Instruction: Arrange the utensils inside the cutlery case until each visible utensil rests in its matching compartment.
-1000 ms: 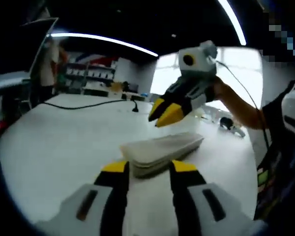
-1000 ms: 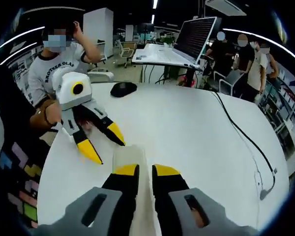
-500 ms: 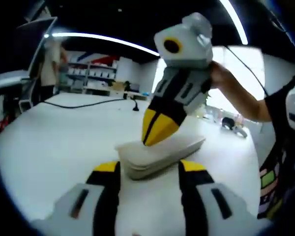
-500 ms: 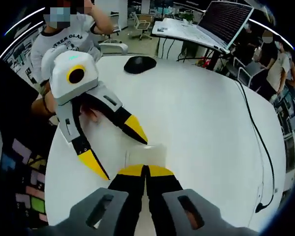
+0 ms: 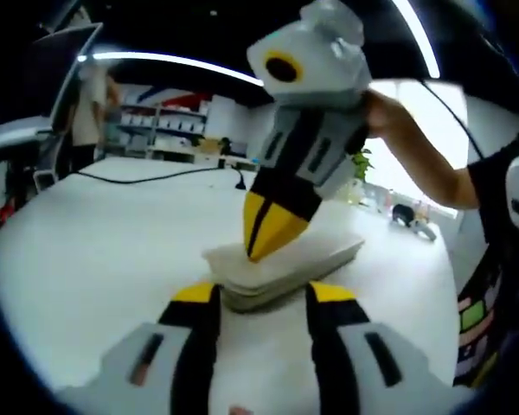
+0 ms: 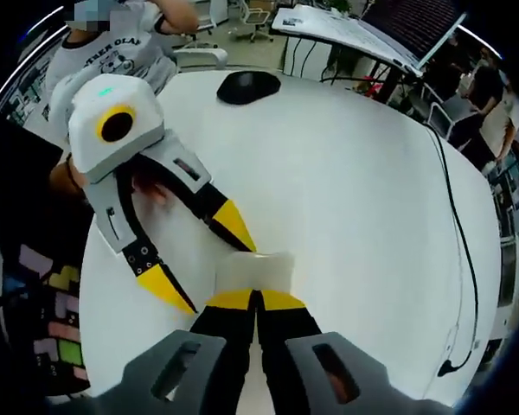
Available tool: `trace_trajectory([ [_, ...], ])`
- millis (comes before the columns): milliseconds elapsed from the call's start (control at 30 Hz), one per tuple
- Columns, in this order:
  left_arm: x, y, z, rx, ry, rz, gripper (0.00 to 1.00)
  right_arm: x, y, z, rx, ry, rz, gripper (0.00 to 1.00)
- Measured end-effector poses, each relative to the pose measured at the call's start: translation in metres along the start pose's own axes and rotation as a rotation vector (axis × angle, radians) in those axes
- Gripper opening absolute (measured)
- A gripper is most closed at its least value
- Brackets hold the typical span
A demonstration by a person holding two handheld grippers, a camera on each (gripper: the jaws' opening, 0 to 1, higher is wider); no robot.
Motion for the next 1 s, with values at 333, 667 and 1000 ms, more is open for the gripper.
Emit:
trace_trajectory([
  [333, 0.0, -0.001, -0.001, 0.008, 0.0, 0.02, 0.39, -0.005, 0.006, 0.01, -0.109, -0.009, -0.035, 0.0],
  [667, 0.002, -0.003, -0.004, -0.006, 0.006, 0.043, 0.4, -0.003, 0.007, 0.011, -0.127, 0.024, 0.009, 0.0],
  [1000, 0.002, -0.011, -0.001, 0.001, 0.012, 0.068, 0.4, 0.003, 0.005, 0.009, -0.133, 0.046, 0.042, 0.0],
])
Point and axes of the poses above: the point that each gripper's makers call its tool centre point, and the gripper's own axes: y roughly forward along the fingers, x roughly to its right, z roughly out of its top, the point moved 10 cm from there along -y, roughly backward along the fingers, and after that the axes turned 11 degrees about -x, right-handed, at the moved point
